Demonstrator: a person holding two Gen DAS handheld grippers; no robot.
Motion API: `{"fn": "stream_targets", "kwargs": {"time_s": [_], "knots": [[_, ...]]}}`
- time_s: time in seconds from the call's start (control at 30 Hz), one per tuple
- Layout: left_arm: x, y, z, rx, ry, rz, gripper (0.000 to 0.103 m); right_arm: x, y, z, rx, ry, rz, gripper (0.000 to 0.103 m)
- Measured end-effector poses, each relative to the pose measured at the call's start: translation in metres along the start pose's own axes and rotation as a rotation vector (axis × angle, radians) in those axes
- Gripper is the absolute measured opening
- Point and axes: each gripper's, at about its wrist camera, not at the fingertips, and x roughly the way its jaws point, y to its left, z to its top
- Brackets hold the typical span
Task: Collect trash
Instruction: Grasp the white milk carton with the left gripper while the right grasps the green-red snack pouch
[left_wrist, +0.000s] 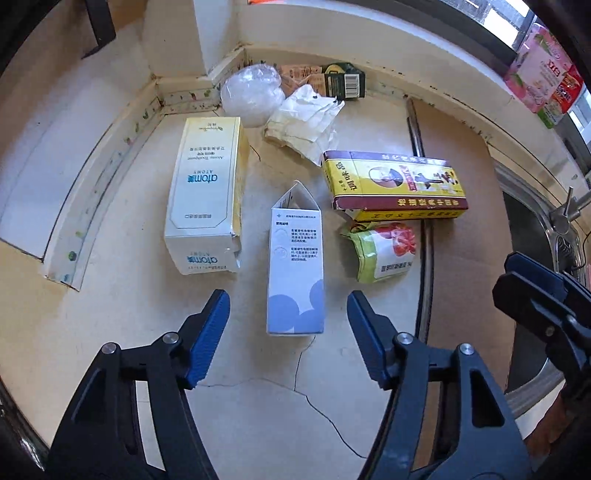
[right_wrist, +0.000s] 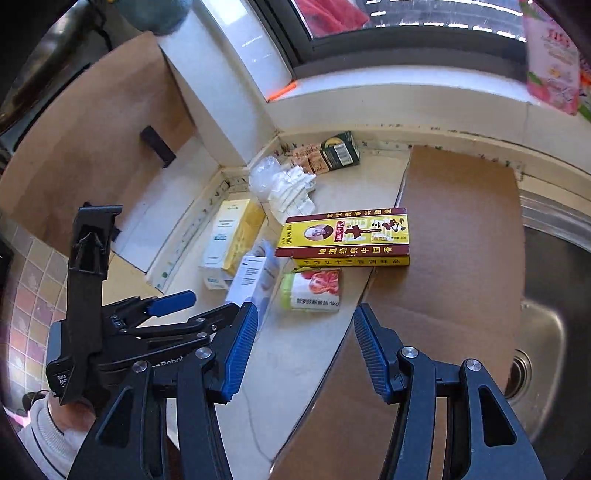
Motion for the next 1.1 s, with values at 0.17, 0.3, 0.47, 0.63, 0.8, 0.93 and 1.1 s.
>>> {"fn": "stream_targets", "kwargs": {"time_s": [0.17, 0.3, 0.47, 0.63, 0.8, 0.93, 1.1], "knots": [[0.028, -0.001, 0.007, -0.017, 0.036, 0.01, 0.05, 0.046, -0.015, 0.011, 0.012, 0.062, 0.047, 0.055], [0.037, 0.01, 0.008, -0.06, 0.053, -0.015, 0.032, 0.072, -0.017, 0.015, -0.002, 0.096, 0.068, 0.055], [0.03, 0.023, 0.004, -0.103, 0.017, -0.029, 0.032, 0.096, -0.014, 0.02, -0.013, 0.122, 0.077, 0.055], [0.017, 0.038, -0.005, -0.142, -0.003, -0.056, 0.032, 0.114, -0.016, 0.021, -0.008, 0.152, 0.084, 0.055], [0.009, 0.051, -0.016, -0.17, -0.006, -0.068, 0.032, 0.125, -0.017, 0.021, -0.003, 0.149, 0.114, 0.054], [0.003, 0.059, -0.023, -0.187, -0.012, -0.072, 0.032, 0.132, -0.016, 0.019, 0.009, 0.151, 0.148, 0.037], [-0.008, 0.069, -0.033, -0.198, -0.028, -0.071, 0.032, 0.125, -0.005, 0.012, -0.031, 0.124, 0.157, 0.016]]}}
